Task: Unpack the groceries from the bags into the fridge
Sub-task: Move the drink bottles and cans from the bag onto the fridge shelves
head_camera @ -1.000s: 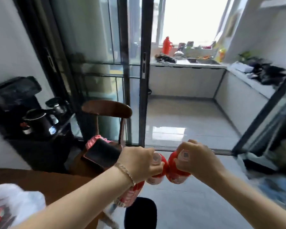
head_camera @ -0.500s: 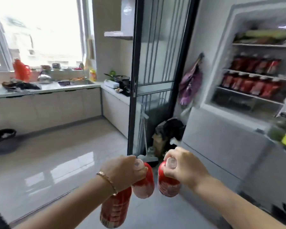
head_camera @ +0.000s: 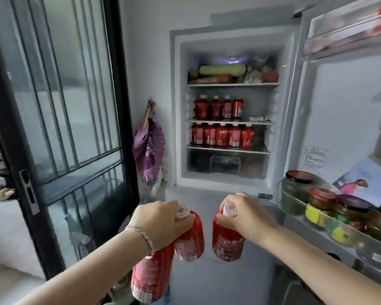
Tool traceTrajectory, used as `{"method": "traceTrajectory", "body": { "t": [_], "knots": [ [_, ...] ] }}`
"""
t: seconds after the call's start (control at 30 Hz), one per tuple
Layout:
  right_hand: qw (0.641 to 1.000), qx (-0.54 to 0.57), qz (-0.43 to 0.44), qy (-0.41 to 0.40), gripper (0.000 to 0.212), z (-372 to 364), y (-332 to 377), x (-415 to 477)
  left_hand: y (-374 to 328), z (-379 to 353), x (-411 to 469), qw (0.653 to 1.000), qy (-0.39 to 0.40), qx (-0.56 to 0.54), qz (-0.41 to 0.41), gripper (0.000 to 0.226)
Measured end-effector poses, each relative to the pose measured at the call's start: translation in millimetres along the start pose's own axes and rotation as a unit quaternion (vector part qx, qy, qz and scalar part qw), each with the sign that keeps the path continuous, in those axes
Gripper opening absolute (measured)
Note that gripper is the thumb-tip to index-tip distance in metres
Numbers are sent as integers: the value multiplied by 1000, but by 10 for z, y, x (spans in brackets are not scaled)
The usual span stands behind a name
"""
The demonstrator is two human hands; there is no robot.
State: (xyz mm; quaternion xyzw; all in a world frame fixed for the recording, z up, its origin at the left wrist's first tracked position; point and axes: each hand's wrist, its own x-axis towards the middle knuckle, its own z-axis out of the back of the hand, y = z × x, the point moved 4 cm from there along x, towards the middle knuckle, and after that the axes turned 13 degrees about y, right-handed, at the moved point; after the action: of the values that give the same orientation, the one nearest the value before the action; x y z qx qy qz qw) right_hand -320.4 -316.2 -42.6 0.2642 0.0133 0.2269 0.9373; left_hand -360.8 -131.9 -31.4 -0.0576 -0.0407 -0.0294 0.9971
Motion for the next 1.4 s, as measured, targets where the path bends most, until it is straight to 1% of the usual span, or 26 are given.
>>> {"method": "traceTrajectory", "body": {
  "t": [0.1,0.3,0.4,0.5,0.57,0.63,0.7,0.77,0.87,0.93,1.0,1.1,1.17,1.2,1.23,1.27,1.3,1.33,1.37,1.4],
  "knots": [
    [1000,10,-21,-20,14,254,-197,546,-10,161,796,999,10,12,-37,44],
    [998,16,-36,-42,6,747,-737,1700,-58,310,2324,998,-8,0,-56,46],
    [997,10,-21,-75,7,1068,-983,2309,-107,423,3069,998,-31,5,-61,43],
    [993,1,-10,-116,7,1480,-1149,2964,-124,597,3836,997,-36,-16,-63,39],
    [990,-8,-11,-141,6,1764,-1227,3426,-90,753,4297,996,-59,-35,-53,42],
    [983,-21,-3,-183,7,2059,-1271,3870,-39,944,4684,993,-90,-54,-47,46],
    [975,-4,3,-222,10,2314,-1302,4270,18,1155,5017,990,-109,-76,-49,50],
    [974,30,19,-224,11,2474,-1335,4635,71,1361,5277,987,-122,-91,-47,52],
    [971,52,50,-228,14,2553,-1385,5116,130,1585,5574,985,-143,-90,-45,50],
    [970,53,40,-235,13,2570,-1445,5412,146,1648,5739,986,-138,-82,-46,50],
    [974,37,9,-222,31,2565,-1528,5730,156,1645,5884,990,-120,-64,-44,51],
    [977,34,-22,-208,44,2575,-1646,6123,166,1611,6035,993,-111,-26,-36,51],
    [980,28,-37,-192,59,2576,-1707,6316,176,1624,6100,993,-105,-26,-41,49],
    [984,2,-62,-166,71,2563,-1733,6383,180,1628,6130,994,-95,-21,-44,48],
    [988,-21,-98,-122,83,2527,-1769,6424,180,1623,6167,995,-82,-5,-49,45],
    [989,-28,-129,-68,89,2481,-1811,6443,183,1617,6211,996,-74,10,-54,43],
    [989,-9,-146,-20,86,2436,-1852,6445,199,1606,6261,995,-78,17,-54,43],
    [989,27,-144,10,75,2398,-1876,6440,221,1607,6293,995,-86,13,-50,44],
    [989,62,-134,20,71,2369,-1896,6442,255,1601,6323,995,-87,5,-45,45],
    [990,77,-116,12,69,2346,-1917,6473,280,1602,6340,995,-85,-1,-43,46]
  ]
}}
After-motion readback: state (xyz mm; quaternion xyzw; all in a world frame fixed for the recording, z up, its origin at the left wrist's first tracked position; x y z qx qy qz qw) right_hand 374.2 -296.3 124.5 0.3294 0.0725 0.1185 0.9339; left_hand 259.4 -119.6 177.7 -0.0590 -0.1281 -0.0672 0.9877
